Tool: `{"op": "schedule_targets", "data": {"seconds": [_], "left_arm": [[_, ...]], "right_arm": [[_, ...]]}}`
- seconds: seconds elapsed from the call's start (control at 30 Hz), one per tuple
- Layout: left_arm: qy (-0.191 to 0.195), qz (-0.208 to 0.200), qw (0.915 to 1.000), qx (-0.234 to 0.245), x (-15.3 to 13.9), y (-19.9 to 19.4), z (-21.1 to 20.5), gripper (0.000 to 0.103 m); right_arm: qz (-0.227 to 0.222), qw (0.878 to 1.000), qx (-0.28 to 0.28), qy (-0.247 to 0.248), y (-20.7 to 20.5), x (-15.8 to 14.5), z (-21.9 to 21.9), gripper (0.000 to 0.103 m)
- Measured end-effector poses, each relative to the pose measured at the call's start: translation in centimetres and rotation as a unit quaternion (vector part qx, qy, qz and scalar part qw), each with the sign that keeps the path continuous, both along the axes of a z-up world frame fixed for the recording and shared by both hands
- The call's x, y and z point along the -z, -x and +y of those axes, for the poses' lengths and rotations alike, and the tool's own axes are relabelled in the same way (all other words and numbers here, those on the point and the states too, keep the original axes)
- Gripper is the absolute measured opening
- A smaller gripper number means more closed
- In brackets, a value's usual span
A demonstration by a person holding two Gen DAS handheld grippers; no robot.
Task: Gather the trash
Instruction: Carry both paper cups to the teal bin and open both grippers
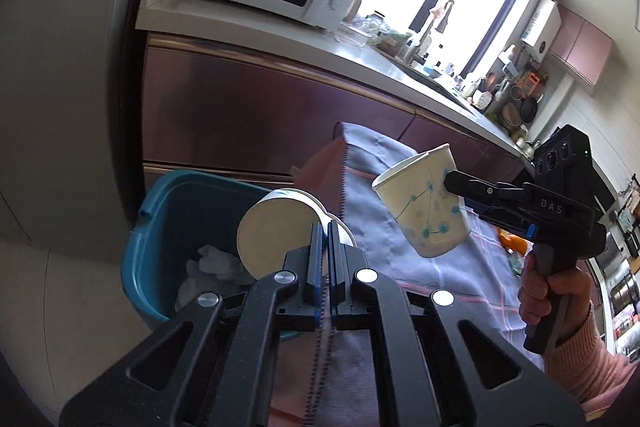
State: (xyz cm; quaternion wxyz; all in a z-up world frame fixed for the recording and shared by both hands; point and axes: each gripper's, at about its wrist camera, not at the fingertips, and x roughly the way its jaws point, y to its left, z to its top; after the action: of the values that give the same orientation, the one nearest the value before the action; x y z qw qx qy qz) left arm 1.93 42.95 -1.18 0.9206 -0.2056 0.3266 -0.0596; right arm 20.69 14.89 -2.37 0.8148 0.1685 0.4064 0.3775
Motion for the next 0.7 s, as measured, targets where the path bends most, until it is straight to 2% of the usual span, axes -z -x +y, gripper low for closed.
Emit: {"op": "schedule_targets", "data": {"seconds": [0.23,0.5,0.57,0.6,0.63,0.7], "left_arm": [[-0.009,0.047,0.9985,-0.028,3.6,-2.4,2.4,0.003],[-0.005,0.079,0.9956,-0.050,6.8,-4.7,3.3,0.003],[-0.006,0.085,0.9950,-0.054,7.5,-5.4,2.9,0.007],[-0.006,0.088,0.9945,-0.056,7.8,-5.6,3.0,0.017],[-0.006,0.091,0.9941,-0.059,8.1,-5.6,2.9,0.023],[-0.006,0.096,0.9934,-0.063,8.5,-5.4,2.7,0.025]], "right_arm": [[0.036,0.998,-0.024,0.035,-1.4,2.6,5.5,0.026],[0.041,0.997,-0.018,0.069,-2.3,4.6,8.7,0.028],[0.036,0.997,-0.011,0.073,-2.3,4.8,9.0,0.029],[0.034,0.996,-0.006,0.077,-2.3,4.8,9.0,0.040],[0.033,0.996,-0.004,0.081,-2.2,4.9,9.0,0.046],[0.028,0.996,-0.008,0.086,-1.9,5.0,8.9,0.046]]}}
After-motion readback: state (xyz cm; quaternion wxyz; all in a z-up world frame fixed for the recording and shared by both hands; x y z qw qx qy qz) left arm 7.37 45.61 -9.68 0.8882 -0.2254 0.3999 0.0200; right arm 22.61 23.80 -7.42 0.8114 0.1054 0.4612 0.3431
